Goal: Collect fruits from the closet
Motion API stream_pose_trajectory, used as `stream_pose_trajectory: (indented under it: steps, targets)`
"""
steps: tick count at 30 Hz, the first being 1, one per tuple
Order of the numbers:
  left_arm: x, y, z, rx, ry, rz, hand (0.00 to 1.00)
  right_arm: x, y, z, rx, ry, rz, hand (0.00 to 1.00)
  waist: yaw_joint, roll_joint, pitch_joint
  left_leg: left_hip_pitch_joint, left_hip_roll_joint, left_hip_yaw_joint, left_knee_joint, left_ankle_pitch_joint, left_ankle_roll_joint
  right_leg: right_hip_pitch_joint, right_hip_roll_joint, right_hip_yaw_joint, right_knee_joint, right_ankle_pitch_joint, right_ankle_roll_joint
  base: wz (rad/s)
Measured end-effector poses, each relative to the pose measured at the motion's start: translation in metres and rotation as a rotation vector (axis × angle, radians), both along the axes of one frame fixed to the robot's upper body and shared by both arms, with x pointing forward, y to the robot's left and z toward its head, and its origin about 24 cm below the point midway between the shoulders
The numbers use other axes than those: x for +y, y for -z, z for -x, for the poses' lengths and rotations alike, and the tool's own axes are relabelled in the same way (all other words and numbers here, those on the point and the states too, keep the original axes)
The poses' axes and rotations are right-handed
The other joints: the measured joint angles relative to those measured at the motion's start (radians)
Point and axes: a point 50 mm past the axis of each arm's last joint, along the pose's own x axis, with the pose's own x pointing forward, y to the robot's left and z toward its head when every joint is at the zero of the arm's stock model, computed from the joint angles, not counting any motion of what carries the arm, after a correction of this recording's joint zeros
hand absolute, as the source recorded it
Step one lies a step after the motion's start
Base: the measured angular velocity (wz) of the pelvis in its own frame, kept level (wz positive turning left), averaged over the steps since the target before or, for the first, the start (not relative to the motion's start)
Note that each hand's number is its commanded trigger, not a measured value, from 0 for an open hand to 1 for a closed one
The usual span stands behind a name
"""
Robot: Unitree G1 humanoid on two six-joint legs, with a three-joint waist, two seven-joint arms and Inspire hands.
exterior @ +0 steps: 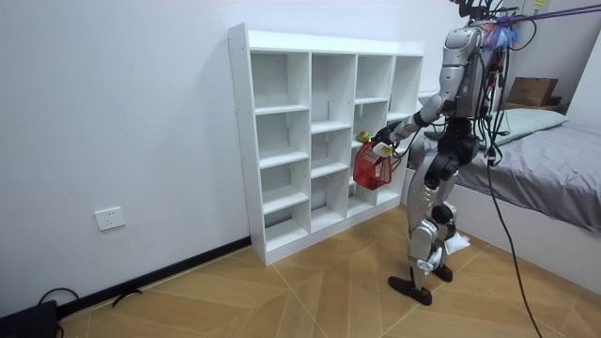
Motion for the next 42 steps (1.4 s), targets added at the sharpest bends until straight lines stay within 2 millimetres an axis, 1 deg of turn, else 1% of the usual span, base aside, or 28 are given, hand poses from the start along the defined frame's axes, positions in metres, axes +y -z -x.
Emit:
stream_pose_trajectory:
  steps: [2, 3, 4, 5, 6, 7, 15, 17, 19, 20, 21, 36, 39, 42]
  targets:
    - [-0.0002, 0.0003, 0.0004, 0.003, 0.001, -0.001, 1.00, -0.0002, -0.0015, -0.0008, -0.007, 0.000, 0.001, 0.00, -0.001, 0.000, 0.0000, 0.000, 0.000, 0.000, 0.000, 0.000, 0.000, 0.000, 0.000, 0.000, 0.000, 0.000, 0.000, 0.00]
    - [-0.0003, 0.0000, 0.0002, 0.000, 0.001, 0.001, 1.00, -0.0007, -0.0016, -0.0009, -0.008, 0.000, 0.003, 0.09, -0.001, 0.000, -0.0002, 0.000, 0.000, 0.000, 0.000, 0.000, 0.000, 0.000, 0.000, 0.000, 0.000, 0.000, 0.000, 0.00]
    - [-0.0004, -0.0005, -0.0002, -0.004, 0.001, 0.003, 1.00, -0.0013, -0.0017, -0.0011, -0.009, 0.000, 0.006, 0.15, -0.001, 0.000, -0.0005, 0.000, 0.000, 0.000, 0.000, 0.000, 0.000, 0.001, 0.000, 0.000, 0.000, 0.000, 0.000, 0.00]
    - [-0.0001, -0.0004, -0.0003, -0.004, 0.000, 0.003, 1.00, -0.0013, -0.0017, -0.0011, -0.009, 0.000, 0.006, 0.40, -0.001, 0.000, -0.0005, 0.000, 0.000, 0.000, -0.001, 0.000, 0.000, 0.001, 0.000, 0.000, 0.000, 0.000, 0.000, 0.00]
    - [-0.0001, -0.0004, -0.0002, -0.004, 0.001, 0.002, 1.00, -0.0013, -0.0017, -0.0011, -0.009, 0.000, 0.006, 0.54, -0.001, 0.000, -0.0005, 0.000, 0.000, 0.000, -0.001, 0.000, 0.000, 0.000, 0.000, 0.000, 0.000, 0.000, 0.000, 0.00]
    - [-0.0003, -0.0003, -0.0001, -0.003, 0.002, 0.002, 1.00, -0.0014, -0.0017, -0.0011, -0.009, 0.000, 0.006, 0.62, 0.000, 0.000, -0.0005, 0.000, 0.000, 0.000, -0.002, 0.000, 0.000, 0.000, 0.000, 0.001, 0.000, 0.000, 0.000, 0.00]
    - [0.0000, -0.0002, 0.0000, -0.003, 0.003, 0.003, 1.00, -0.0015, -0.0019, -0.0012, -0.011, -0.002, 0.006, 0.56, -0.001, 0.000, -0.0006, 0.000, 0.000, 0.000, -0.004, 0.000, 0.000, -0.001, 0.000, 0.001, -0.001, 0.000, 0.000, 0.00]
    - [0.0001, -0.0003, -0.0001, -0.003, 0.003, 0.003, 1.00, -0.0014, -0.0019, -0.0012, -0.011, -0.003, 0.006, 0.51, -0.001, 0.000, -0.0007, 0.000, -0.001, 0.000, -0.004, 0.000, 0.000, -0.001, 0.000, 0.001, -0.001, 0.000, 0.000, 0.00]
    - [0.0000, -0.0002, 0.0000, -0.003, 0.003, 0.003, 1.00, -0.0014, -0.0019, -0.0012, -0.011, -0.003, 0.006, 0.19, -0.001, 0.000, -0.0008, 0.000, -0.001, 0.000, -0.004, 0.000, 0.000, -0.001, -0.001, 0.001, -0.001, 0.000, 0.000, 0.00]
    - [-0.0002, -0.0002, 0.0001, -0.003, 0.004, 0.003, 1.00, -0.0013, -0.0019, -0.0012, -0.011, -0.003, 0.005, 0.06, -0.001, -0.001, -0.0009, 0.000, 0.000, 0.000, -0.004, 0.000, 0.000, -0.001, -0.001, 0.001, -0.001, 0.000, 0.000, 0.00]
    - [-0.0004, -0.0002, 0.0001, -0.003, 0.005, 0.003, 1.00, -0.0013, -0.0019, -0.0012, -0.011, -0.003, 0.005, 0.00, -0.001, -0.001, -0.0010, 0.000, 0.000, 0.000, -0.004, 0.000, 0.000, -0.001, 0.000, 0.001, -0.001, 0.000, 0.000, 0.00]
    - [0.0011, 0.0003, 0.0004, -0.014, 0.023, -0.027, 1.00, -0.0002, -0.0032, -0.0018, -0.014, 0.000, -0.005, 0.00, 0.000, -0.004, -0.0033, 0.002, 0.000, 0.001, -0.005, 0.000, 0.000, -0.001, 0.000, 0.002, -0.001, 0.000, 0.000, 0.00]
    - [0.0028, 0.0005, 0.0003, -0.019, 0.026, -0.042, 1.00, -0.0004, -0.0032, -0.0018, -0.014, 0.000, -0.006, 0.00, 0.001, -0.006, -0.0043, 0.004, 0.000, 0.002, -0.006, 0.000, 0.000, 0.000, 0.000, 0.004, -0.002, 0.000, 0.000, 0.00]
    - [0.0088, 0.0031, 0.0026, -0.007, 0.004, -0.046, 1.00, -0.0028, -0.0026, -0.0018, -0.003, 0.001, -0.013, 0.00, 0.001, -0.006, -0.0043, 0.013, 0.000, 0.007, -0.008, 0.000, 0.000, 0.007, -0.001, 0.005, -0.002, 0.000, 0.001, -0.03]
